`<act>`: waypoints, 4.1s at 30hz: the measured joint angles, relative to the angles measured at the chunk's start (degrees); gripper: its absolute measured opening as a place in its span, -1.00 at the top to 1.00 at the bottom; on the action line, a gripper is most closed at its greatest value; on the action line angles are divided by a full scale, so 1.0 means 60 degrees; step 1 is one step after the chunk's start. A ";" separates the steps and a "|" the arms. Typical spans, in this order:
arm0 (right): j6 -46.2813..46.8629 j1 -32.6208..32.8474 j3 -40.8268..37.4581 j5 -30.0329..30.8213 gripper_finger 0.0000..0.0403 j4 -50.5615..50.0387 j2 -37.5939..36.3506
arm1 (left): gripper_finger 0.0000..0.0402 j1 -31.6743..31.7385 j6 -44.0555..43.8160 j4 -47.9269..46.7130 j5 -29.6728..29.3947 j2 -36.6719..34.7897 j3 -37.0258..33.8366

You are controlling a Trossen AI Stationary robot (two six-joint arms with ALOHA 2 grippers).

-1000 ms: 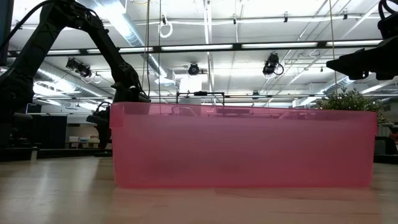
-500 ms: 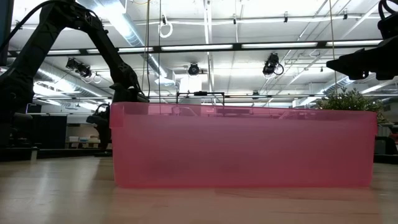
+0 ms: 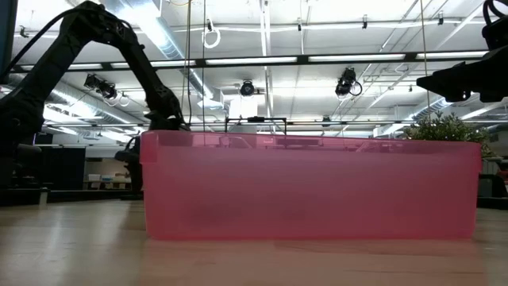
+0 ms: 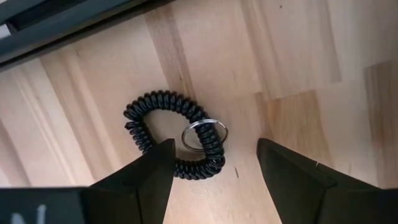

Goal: Sort spring keychains
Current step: Put the black spring keychain into the red bin

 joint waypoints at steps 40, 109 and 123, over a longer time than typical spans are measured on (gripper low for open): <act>0.0000 -0.0002 -0.0002 0.0000 -0.10 0.0001 -0.0003 | 0.93 0.0074 0.0030 0.0196 -0.0534 0.0057 -0.0033; 0.0000 -0.0004 0.0000 0.0000 -0.10 0.0000 -0.0002 | 0.95 -0.0911 -0.0934 -0.0824 -0.0511 -0.2492 -0.0044; 0.0000 -0.0004 -0.0002 0.0000 -0.10 0.0000 0.0000 | 0.95 -0.1512 -0.1416 -0.0984 -0.0507 -0.3404 -0.0033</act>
